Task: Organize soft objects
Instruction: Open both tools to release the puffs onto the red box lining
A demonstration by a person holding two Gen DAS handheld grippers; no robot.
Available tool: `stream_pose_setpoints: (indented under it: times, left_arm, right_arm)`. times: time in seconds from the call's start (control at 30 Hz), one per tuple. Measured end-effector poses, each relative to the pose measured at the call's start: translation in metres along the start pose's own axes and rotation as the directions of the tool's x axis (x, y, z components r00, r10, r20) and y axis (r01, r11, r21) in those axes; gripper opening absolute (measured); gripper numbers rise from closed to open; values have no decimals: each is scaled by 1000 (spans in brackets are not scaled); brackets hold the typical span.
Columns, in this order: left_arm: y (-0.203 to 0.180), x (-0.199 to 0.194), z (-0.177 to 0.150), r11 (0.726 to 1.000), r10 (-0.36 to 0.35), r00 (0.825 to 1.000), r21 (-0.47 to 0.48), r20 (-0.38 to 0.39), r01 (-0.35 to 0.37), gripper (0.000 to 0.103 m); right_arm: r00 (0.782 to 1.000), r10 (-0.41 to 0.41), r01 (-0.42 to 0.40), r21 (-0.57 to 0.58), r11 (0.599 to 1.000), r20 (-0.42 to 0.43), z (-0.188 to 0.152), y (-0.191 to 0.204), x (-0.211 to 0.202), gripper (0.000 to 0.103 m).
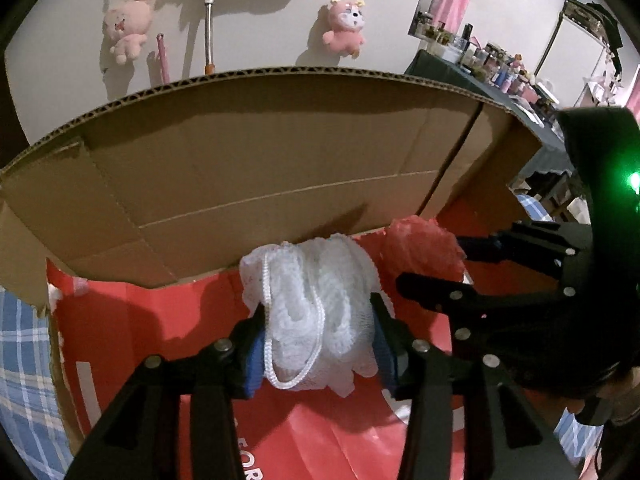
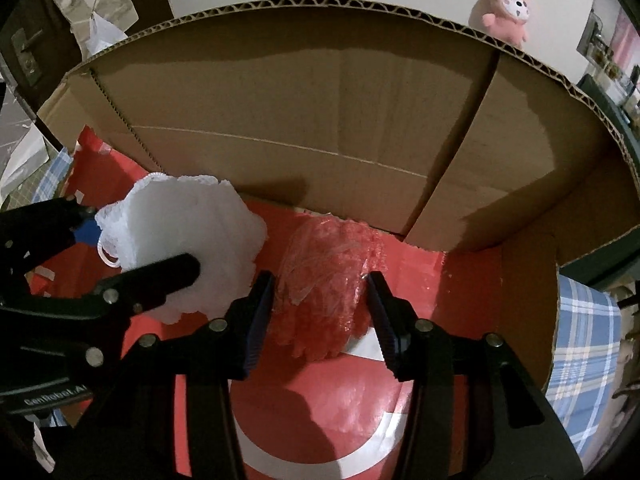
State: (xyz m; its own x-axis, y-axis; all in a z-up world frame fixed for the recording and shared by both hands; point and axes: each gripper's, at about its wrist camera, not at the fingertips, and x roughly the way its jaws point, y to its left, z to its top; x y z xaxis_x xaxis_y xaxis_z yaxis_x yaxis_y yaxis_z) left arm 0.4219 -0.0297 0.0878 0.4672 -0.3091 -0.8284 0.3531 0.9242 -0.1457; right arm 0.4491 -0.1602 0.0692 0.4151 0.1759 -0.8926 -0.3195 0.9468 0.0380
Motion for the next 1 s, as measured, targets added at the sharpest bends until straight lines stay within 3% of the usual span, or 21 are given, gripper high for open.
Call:
stream_pose_setpoints:
  times: [0.17, 0.57, 0.83, 1.0]
  left_arm:
    - [1, 0, 0, 1000, 7, 1000, 6, 2, -7, 55]
    - [14, -5, -3, 998, 21, 1000, -62, 13, -20, 85]
    - [18, -9, -8, 996, 42, 999, -77, 9, -41, 91]
    - [20, -21, -10, 994, 39, 998, -103, 47, -34, 99]
  right_arm:
    - [1000, 5, -5, 11, 1000, -4, 1, -4, -1, 48]
    - [999, 21, -19, 49, 999, -39, 3, -11, 1, 52]
    - [998, 20, -16, 67, 998, -51, 3, -13, 0, 55]
    - [999, 11, -8, 75, 997, -42, 4, -14, -5, 55]
